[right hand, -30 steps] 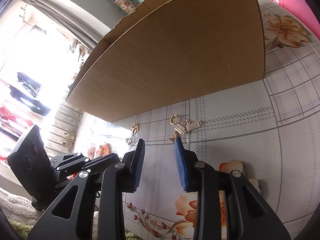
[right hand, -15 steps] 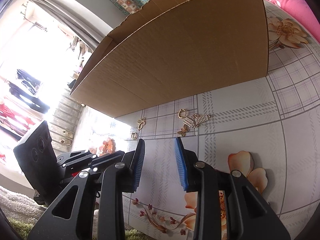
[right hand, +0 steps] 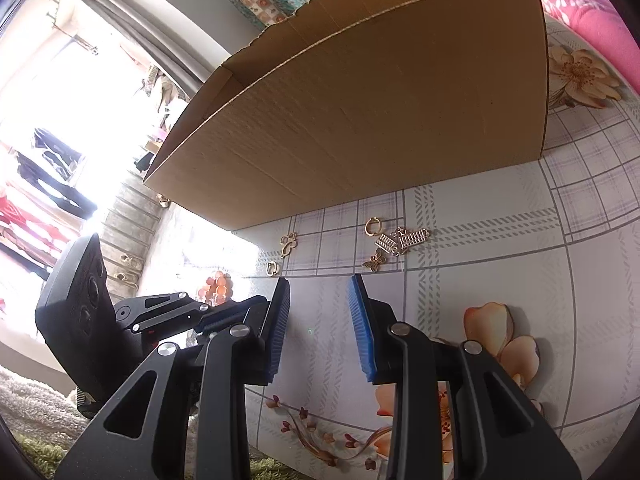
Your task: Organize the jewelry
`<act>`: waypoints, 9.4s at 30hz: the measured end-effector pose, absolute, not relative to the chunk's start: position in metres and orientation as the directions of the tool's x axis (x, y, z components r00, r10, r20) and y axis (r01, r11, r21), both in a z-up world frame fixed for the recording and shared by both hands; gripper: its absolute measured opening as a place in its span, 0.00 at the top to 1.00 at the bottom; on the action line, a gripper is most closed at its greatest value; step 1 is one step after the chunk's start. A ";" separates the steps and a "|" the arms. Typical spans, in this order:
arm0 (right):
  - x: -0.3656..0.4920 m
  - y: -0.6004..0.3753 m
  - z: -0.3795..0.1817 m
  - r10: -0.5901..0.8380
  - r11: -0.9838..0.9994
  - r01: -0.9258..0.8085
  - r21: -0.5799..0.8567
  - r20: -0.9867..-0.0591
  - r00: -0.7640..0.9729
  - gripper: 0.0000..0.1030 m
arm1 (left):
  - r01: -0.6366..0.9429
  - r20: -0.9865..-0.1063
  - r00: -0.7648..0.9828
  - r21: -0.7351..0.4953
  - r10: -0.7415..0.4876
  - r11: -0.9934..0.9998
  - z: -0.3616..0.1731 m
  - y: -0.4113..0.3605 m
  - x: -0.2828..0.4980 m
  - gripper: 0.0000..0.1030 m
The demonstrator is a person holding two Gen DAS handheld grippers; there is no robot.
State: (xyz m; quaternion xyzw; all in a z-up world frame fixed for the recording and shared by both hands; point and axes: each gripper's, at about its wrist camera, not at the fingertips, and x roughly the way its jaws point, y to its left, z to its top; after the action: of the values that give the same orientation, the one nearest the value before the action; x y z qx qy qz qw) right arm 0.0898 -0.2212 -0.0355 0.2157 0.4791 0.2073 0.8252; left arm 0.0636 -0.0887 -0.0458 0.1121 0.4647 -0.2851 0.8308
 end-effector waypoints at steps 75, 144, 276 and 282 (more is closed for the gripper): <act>0.235 -0.220 0.055 0.371 0.925 -0.266 0.272 -0.795 0.479 0.89 | 0.483 -0.749 0.407 -0.310 -0.523 0.819 0.037 -0.090 0.221 0.99; 0.066 -0.238 -0.012 0.489 0.863 -0.153 0.481 -0.722 0.489 0.76 | 0.575 -0.805 0.470 -0.032 -0.362 0.818 -0.043 -0.076 0.092 1.00; 0.120 -0.193 -0.037 0.258 0.943 -0.316 0.102 -0.825 0.503 0.82 | 0.415 -0.752 0.545 -0.141 -0.370 0.899 -0.017 -0.042 0.078 0.89; 0.126 -0.202 -0.040 0.285 0.941 -0.305 0.144 -0.823 0.491 0.89 | 0.415 -0.751 0.547 -0.142 -0.371 0.899 -0.016 -0.043 0.078 0.89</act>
State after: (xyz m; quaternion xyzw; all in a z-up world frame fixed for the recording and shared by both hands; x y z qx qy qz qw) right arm 0.1256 -0.2021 -0.0396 -0.0102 0.4744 0.1707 0.8635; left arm 0.0784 -0.0427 -0.0163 0.0263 0.4204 -0.2236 0.8790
